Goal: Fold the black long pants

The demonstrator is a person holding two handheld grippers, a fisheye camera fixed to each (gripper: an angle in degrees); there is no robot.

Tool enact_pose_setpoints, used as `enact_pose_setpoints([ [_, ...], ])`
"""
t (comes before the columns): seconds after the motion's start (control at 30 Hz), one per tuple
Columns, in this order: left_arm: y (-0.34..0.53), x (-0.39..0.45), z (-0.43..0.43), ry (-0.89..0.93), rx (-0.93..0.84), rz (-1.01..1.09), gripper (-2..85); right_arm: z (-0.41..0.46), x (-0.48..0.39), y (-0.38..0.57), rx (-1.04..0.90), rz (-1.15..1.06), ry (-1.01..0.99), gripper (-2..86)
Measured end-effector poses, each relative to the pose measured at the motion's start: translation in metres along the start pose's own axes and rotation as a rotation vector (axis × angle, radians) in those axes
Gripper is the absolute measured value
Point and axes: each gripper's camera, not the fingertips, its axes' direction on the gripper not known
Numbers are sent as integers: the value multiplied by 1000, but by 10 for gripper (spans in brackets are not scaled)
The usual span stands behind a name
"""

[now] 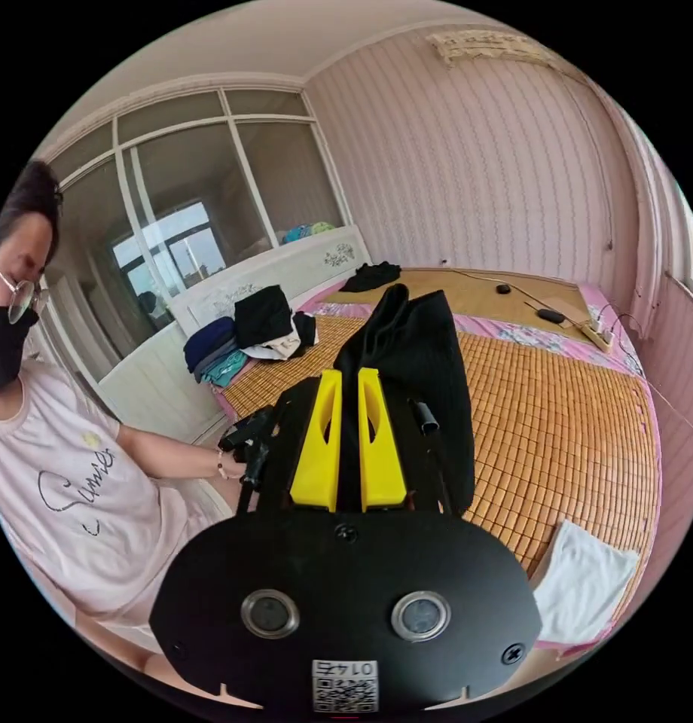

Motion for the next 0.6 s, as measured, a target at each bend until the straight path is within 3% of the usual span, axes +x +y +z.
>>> enact_pose_setpoints([
  [0.13,109,-77,-71,-22,102,-254,37,160,-53,-11,-217,-49,-4,59],
  [0.2,158,-106,-86,-72,99,-358,37,258,-72,11,-474,-52,2,51],
  [0.27,196,-129,-91,-125,57,-445,38,302,-83,25,-621,-49,-77,52],
  [0.4,224,-153,-92,-47,119,-543,43,325,-94,17,-617,-23,-72,65],
  [0.6,171,-143,-59,-92,88,-387,51,364,-98,-35,-656,-124,73,65],
])
